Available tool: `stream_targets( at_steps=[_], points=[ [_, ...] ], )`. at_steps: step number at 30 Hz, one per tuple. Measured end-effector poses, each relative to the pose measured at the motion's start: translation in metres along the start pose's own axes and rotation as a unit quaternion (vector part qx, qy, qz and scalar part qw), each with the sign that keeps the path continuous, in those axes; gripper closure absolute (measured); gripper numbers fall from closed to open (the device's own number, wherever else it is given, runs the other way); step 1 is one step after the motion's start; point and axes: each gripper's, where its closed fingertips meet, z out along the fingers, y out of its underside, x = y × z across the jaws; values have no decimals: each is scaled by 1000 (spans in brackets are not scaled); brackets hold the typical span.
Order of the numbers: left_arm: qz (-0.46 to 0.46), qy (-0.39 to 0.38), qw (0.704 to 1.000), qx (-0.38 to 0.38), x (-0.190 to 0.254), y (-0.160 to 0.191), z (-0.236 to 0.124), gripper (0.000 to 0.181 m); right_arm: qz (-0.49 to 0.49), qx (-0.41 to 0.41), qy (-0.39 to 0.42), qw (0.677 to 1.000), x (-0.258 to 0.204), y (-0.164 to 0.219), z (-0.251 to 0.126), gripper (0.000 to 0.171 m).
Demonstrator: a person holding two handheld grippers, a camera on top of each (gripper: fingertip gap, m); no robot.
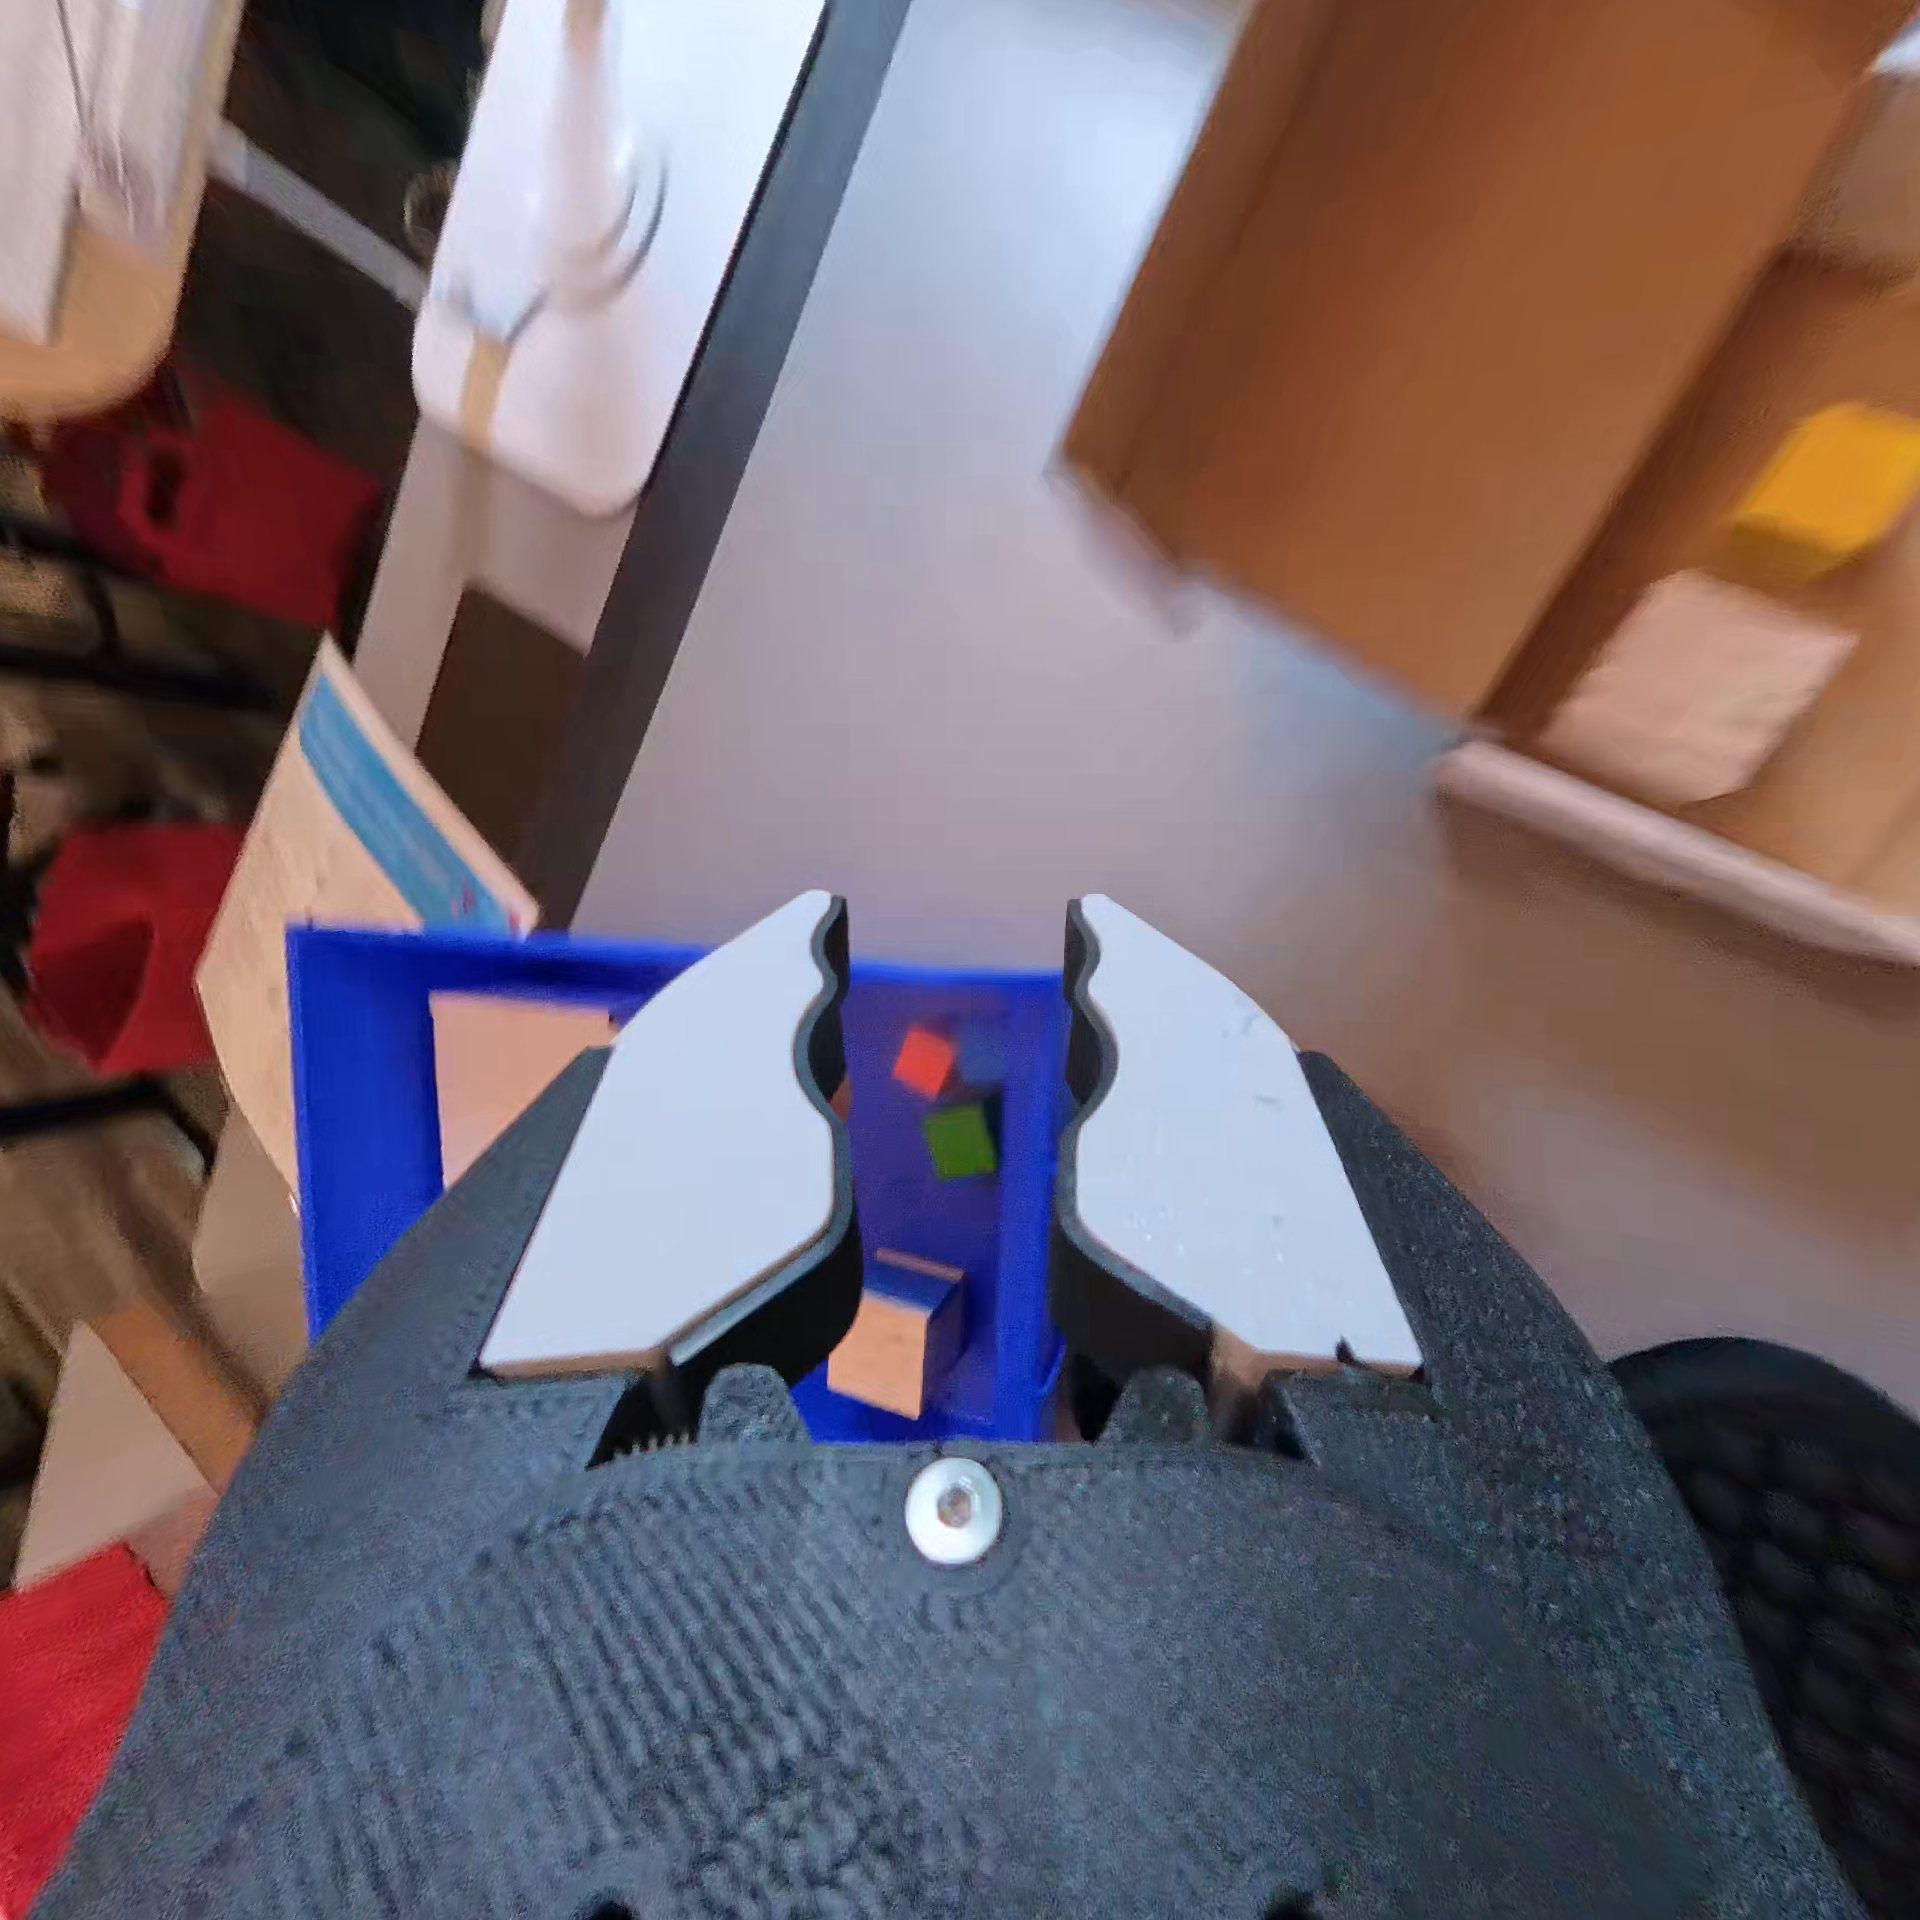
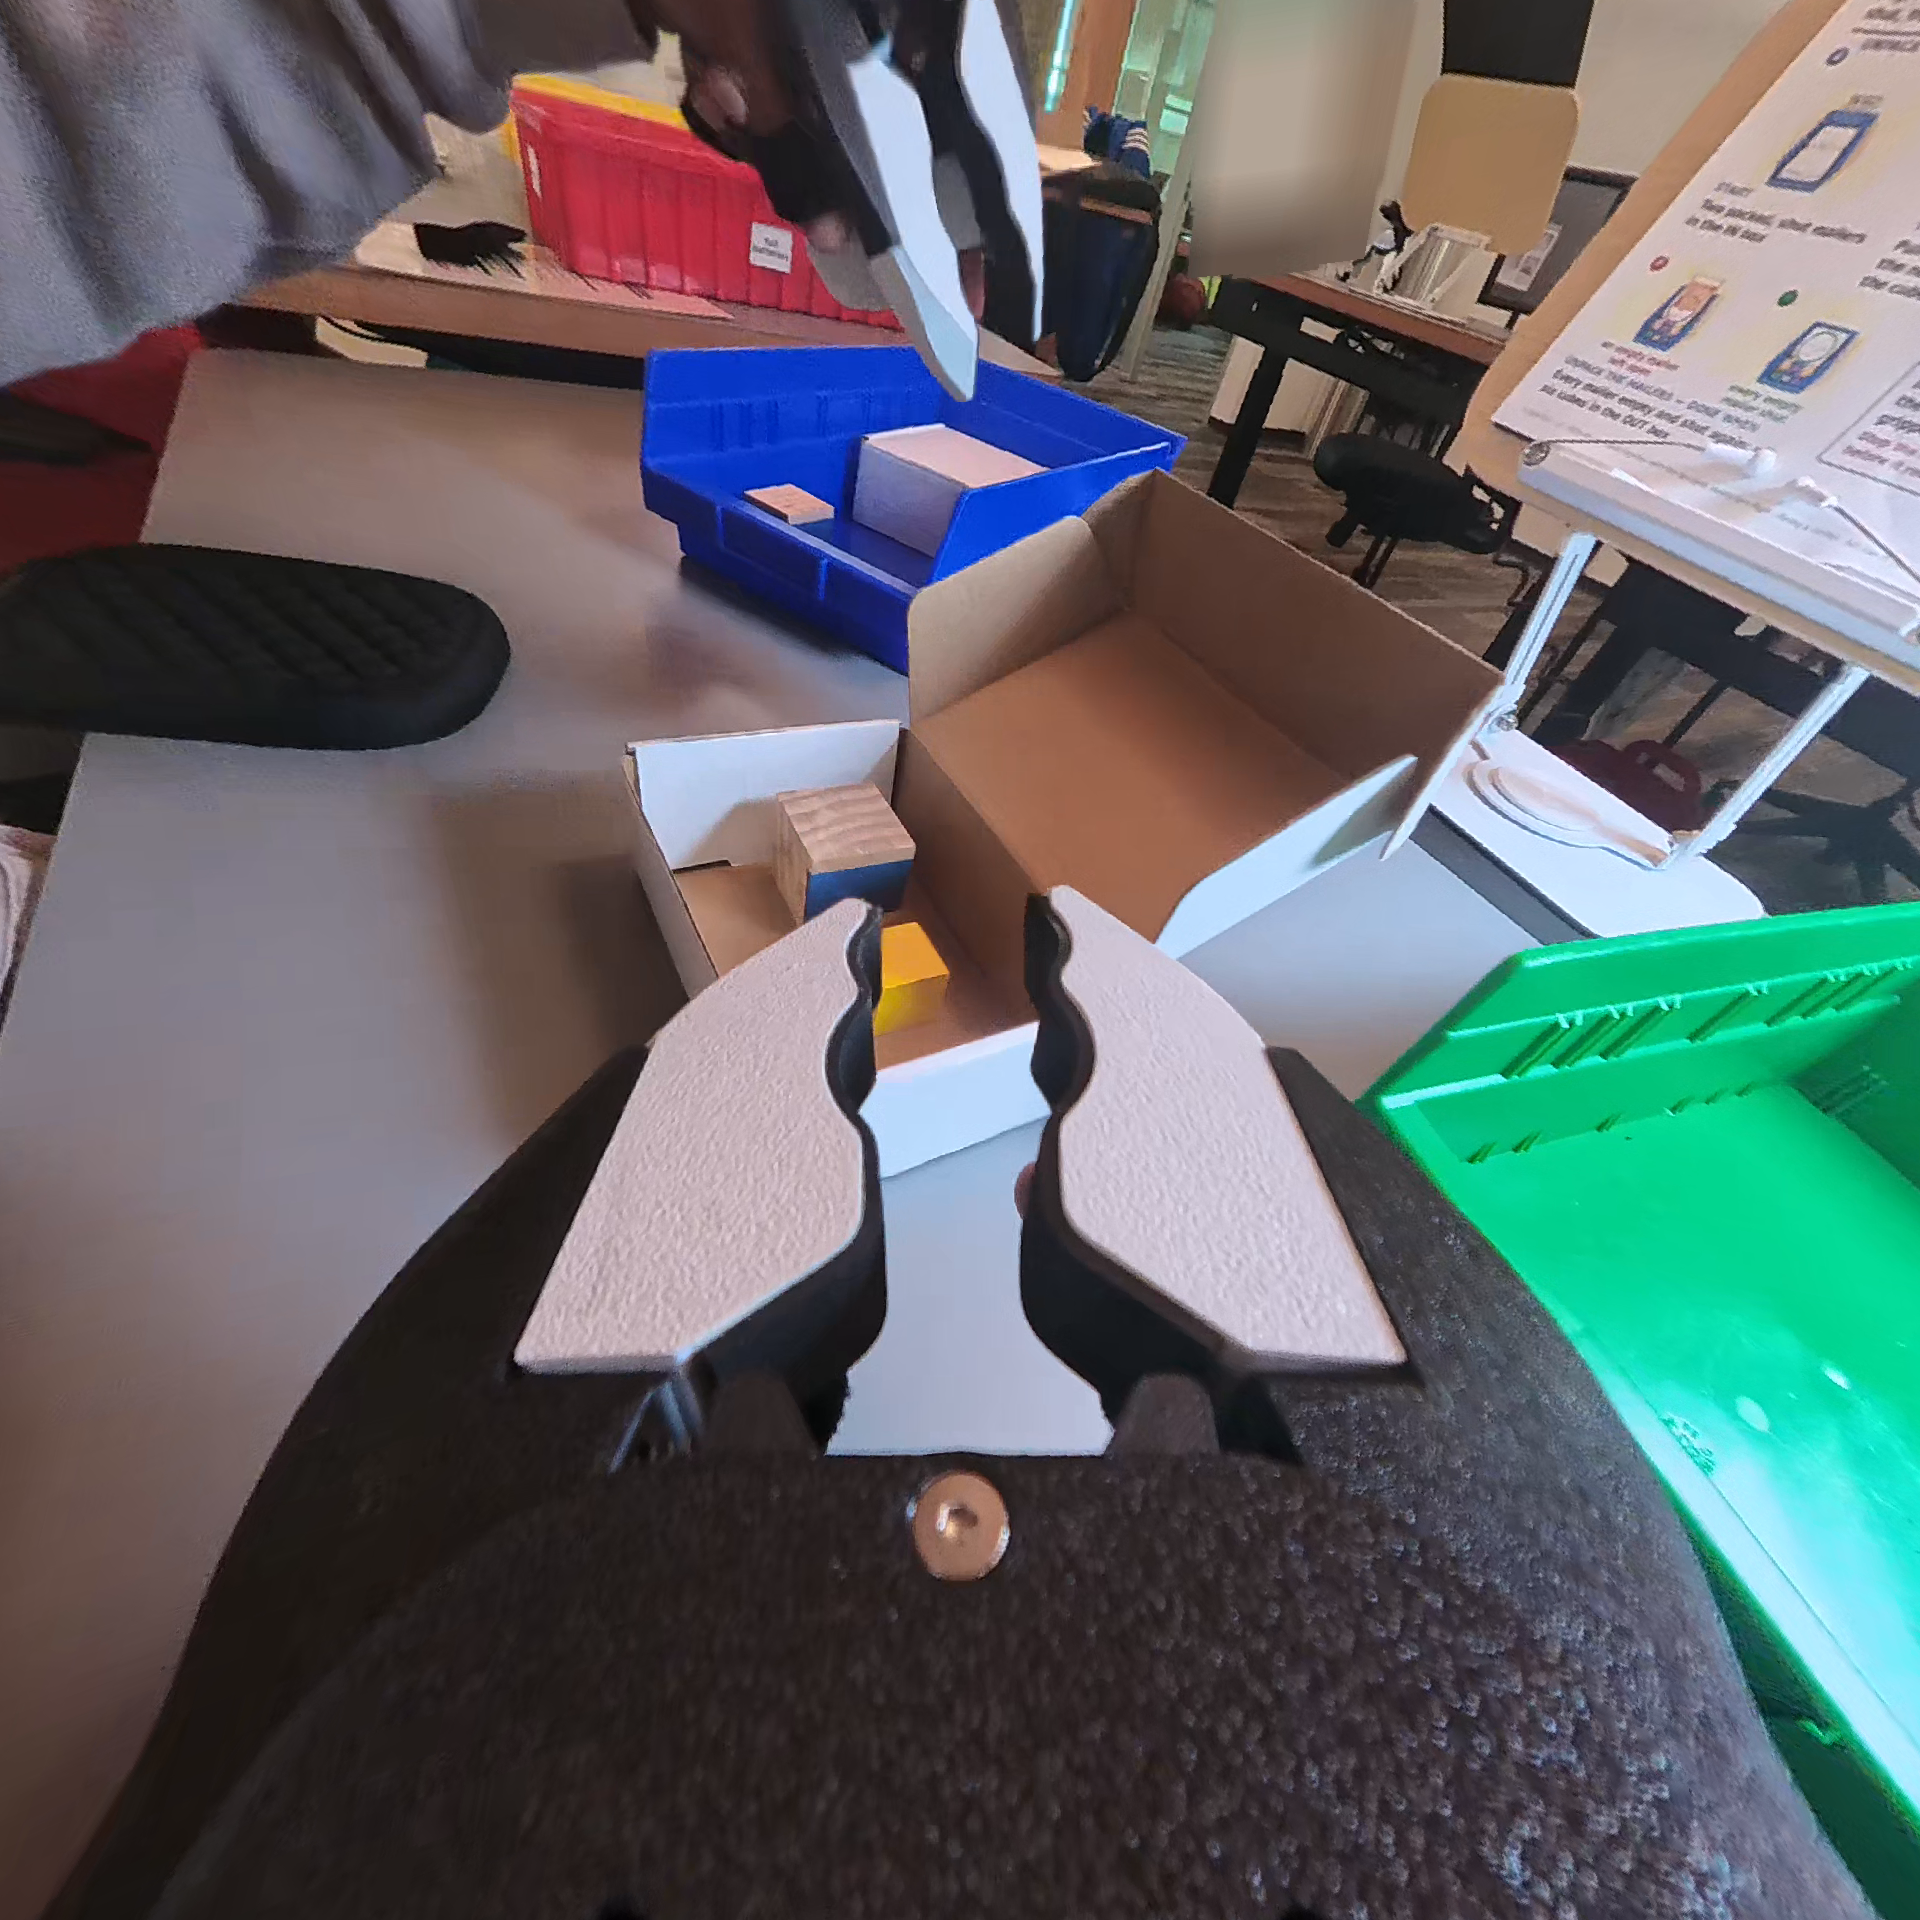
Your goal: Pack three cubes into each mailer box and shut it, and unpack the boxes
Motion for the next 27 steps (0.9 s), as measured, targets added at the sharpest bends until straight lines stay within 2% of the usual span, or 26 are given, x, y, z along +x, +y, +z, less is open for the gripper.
stream_targets(
  at_steps=[3, 7, 16, 18, 19, 22, 27],
  points=[
    [-24, 22, 998, -57, -22, 58, 36, 141, -12, -8, 1, 1000, -3, 3, 2, 145],
    [16, 87, 990, -113, -17, 111, 74, 140, 0, -18, -1, 1000, -2, 10, 6, 146],
    [12, 167, 976, -140, -15, 121, 104, 141, 19, -41, 2, 999, 5, 25, 12, 146],
    [19, 158, 977, -142, -19, 120, 107, 159, 21, -42, 3, 999, 6, 26, 12, 147],
    [22, 174, 974, -146, -15, 121, 105, 162, 22, -44, 3, 999, 6, 27, 12, 147],
    [33, 164, 972, -167, -17, 127, 104, 145, 23, -46, 4, 999, 7, 29, 12, 147],
    [19, 159, 971, -175, -19, 136, 108, 150, 13, -42, 4, 999, 5, 25, 11, 147]
  ],
)
